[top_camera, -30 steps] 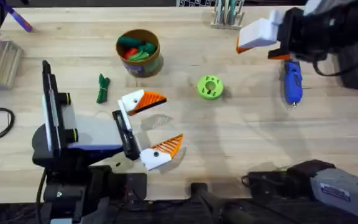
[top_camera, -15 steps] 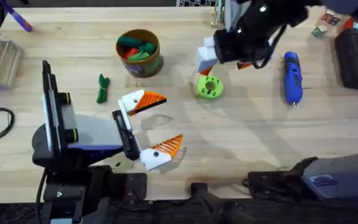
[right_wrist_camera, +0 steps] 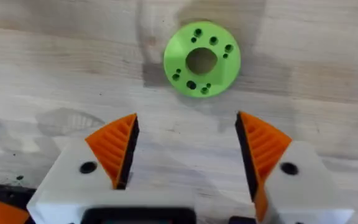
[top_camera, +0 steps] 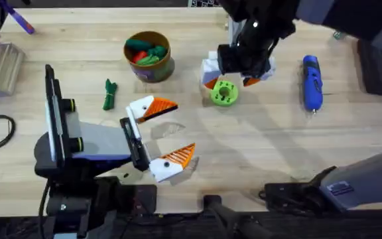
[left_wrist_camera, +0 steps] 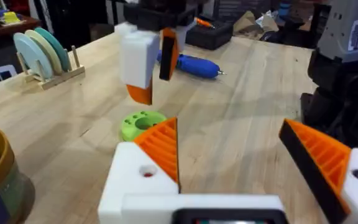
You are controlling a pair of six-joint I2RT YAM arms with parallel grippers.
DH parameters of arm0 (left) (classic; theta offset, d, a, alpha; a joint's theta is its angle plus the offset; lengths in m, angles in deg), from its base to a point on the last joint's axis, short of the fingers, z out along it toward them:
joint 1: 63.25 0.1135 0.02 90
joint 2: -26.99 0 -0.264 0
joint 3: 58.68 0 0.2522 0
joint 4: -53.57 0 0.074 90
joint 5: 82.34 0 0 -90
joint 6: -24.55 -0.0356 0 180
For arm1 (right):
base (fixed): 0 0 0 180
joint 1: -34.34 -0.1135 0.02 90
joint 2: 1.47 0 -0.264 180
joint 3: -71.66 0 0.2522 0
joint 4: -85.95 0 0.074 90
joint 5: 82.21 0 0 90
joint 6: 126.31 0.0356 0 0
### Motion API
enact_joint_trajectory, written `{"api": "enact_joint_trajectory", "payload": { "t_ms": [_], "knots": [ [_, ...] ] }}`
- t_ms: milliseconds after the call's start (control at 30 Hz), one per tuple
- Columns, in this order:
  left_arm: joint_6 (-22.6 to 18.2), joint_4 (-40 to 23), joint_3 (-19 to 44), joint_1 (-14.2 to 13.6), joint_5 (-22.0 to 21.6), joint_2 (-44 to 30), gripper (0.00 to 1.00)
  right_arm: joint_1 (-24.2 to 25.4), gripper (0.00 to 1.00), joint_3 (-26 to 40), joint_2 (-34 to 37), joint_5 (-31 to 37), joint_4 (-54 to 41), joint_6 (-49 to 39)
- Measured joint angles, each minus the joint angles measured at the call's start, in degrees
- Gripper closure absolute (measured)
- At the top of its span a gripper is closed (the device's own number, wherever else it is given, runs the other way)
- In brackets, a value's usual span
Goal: Pick up the gripper from the table and insert it into the empty holder that is missing its gripper. Then pick up a screw, insert it into the mounting hole, and use the screwdriver to tighten it. Finally, clean up the table by picking up the vegetable and placing it into the bucket.
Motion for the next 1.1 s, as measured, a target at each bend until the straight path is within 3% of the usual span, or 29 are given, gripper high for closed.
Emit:
{"api": "enact_joint_trajectory", "payload": {
  "t_ms": [333,633,933,1100],
  "knots": [
    [0.0,0.0,0.0,0.0,0.0,0.0,0.015,2.0,0.197,-8.4,0.1,-3.2,5.9,1.5],
    [0.0,0.0,0.0,0.0,0.0,0.0,0.015,1.8,0.243,-8.4,3.5,-2.4,6.5,1.5],
    [0.0,0.0,0.0,0.0,0.0,0.0,0.016,1.4,0.447,-8.4,4.9,-0.9,8.8,1.5],
    [0.0,0.0,0.0,0.0,0.0,0.0,0.015,0.5,0.454,-8.4,4.9,-0.9,9.2,1.5]
  ]
}}
